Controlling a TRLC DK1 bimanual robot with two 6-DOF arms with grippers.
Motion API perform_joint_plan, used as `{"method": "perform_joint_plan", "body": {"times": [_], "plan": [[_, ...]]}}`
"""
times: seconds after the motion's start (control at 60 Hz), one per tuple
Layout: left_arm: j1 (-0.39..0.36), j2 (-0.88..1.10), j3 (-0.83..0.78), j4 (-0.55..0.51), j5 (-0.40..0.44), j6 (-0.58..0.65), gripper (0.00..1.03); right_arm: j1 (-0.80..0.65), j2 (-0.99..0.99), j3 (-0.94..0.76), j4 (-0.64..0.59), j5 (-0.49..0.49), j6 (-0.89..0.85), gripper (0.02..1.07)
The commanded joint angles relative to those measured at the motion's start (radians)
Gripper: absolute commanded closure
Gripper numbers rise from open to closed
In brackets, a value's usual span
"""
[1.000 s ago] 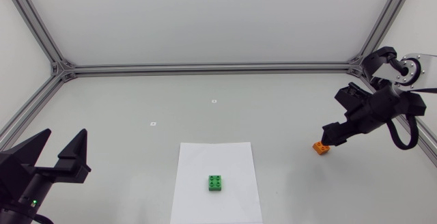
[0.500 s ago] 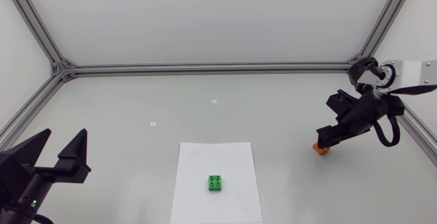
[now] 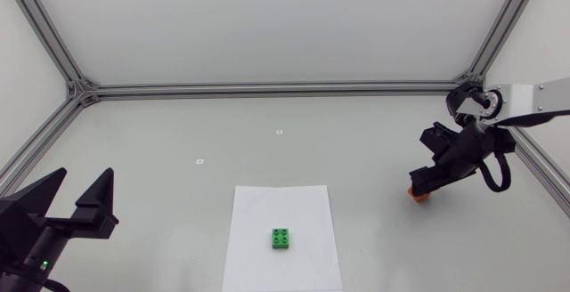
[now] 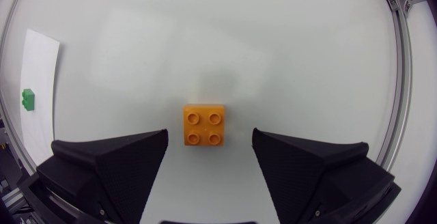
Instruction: Pick up the orange 2x2 brick with the right arm and stack it on top of the green 2x2 brick in the center
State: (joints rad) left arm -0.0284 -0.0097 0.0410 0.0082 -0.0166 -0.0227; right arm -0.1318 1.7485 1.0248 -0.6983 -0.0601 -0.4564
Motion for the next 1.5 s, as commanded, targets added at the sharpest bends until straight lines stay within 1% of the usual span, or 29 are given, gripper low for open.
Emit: {"method": "perform_joint_plan", "body": {"times": [0.0,0.05,0.2,0.25,0.383,0.417,0.483,0.65,0.7,0.917,1.0,1.483], "plan": [[-0.001,-0.004,-0.041,-0.011,0.003,0.006,0.04,0.014,0.028,0.0,0.013,0.006,0.009,0.22],[-0.001,-0.004,-0.041,-0.011,0.003,0.006,0.04,0.017,0.028,-0.003,0.014,0.006,0.01,0.25],[-0.001,-0.004,-0.041,-0.011,0.003,0.006,0.04,0.027,0.029,-0.011,0.025,0.013,0.021,0.26],[-0.001,-0.004,-0.041,-0.011,0.003,0.006,0.04,0.032,0.034,-0.011,0.028,0.013,0.021,0.3],[-0.001,-0.004,-0.041,-0.011,0.003,0.006,0.04,0.035,0.042,-0.011,0.033,0.013,0.025,0.31],[-0.001,-0.004,-0.041,-0.011,0.003,0.006,0.04,0.035,0.042,-0.014,0.037,0.013,0.025,0.36],[-0.001,-0.004,-0.041,-0.011,0.003,0.006,0.04,0.037,0.042,-0.017,0.042,0.013,0.025,0.39],[-0.001,-0.004,-0.041,-0.011,0.003,0.006,0.04,0.037,0.042,-0.023,0.043,0.013,0.024,0.4],[-0.001,-0.004,-0.041,-0.011,0.003,0.006,0.04,0.035,0.042,-0.026,0.045,0.013,0.021,0.43],[-0.001,-0.004,-0.041,-0.011,0.003,0.007,0.04,0.035,0.037,-0.038,0.051,0.013,0.018,0.45],[-0.001,-0.004,-0.041,-0.011,0.003,0.006,0.04,0.034,0.039,-0.035,0.051,0.008,0.018,0.49],[-0.001,-0.004,-0.041,-0.011,0.003,0.007,0.04,0.032,0.055,-0.031,0.059,0.005,0.021,0.55]]}}
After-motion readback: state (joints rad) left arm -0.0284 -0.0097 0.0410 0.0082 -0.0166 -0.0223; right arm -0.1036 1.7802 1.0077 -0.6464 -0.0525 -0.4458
